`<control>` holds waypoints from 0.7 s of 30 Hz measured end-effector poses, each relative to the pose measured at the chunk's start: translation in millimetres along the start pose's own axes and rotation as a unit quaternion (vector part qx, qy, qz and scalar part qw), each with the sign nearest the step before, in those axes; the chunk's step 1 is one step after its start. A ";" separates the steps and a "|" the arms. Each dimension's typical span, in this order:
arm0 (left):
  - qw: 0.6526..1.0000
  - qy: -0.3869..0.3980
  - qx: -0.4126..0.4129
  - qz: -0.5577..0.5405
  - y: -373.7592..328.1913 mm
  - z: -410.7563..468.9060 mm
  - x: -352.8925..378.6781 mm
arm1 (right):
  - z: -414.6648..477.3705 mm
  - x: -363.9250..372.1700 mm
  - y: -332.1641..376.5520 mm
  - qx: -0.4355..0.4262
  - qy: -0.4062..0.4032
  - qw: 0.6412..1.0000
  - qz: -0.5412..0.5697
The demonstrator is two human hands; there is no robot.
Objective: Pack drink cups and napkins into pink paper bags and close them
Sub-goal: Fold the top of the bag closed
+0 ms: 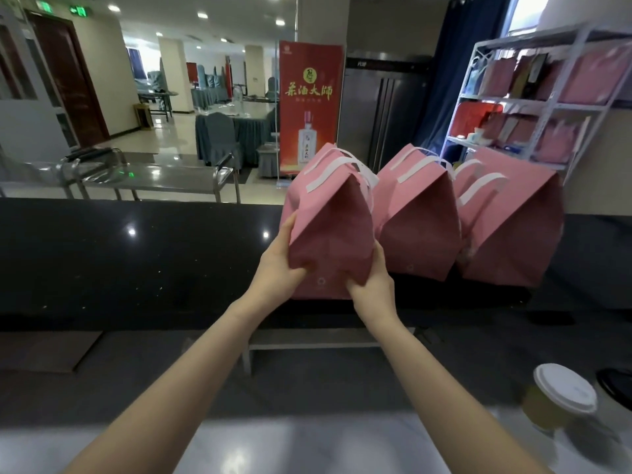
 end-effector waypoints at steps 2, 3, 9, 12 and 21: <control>1.000 0.006 -0.006 0.001 6.9 13.4 2.2 | 9.6 5.1 -2.8 0.007 -0.010 1.000 -0.006; 1.000 0.008 -0.007 0.002 10.6 19.7 3.3 | 14.7 7.6 -4.1 0.009 -0.012 1.000 -0.007; 0.999 -0.007 -0.021 0.027 21.4 42.0 10.3 | 40.5 18.2 -5.3 0.017 -0.024 1.000 -0.012; 0.999 -0.019 -0.037 0.027 19.3 41.4 12.7 | 40.7 16.1 -4.2 0.028 -0.025 0.999 -0.015; 0.992 -0.042 -0.079 0.089 6.9 -3.6 -9.2 | -2.9 -27.1 2.7 -0.029 -0.040 0.999 -0.019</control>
Point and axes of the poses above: each hand's wrist, its own z-axis towards the middle knuckle, its own x-axis out of the palm, y = z × x, the point moved 1 cm from there along z, towards the middle knuckle, and after that the axes turned 6 degrees about x, right-handed, at the moved point
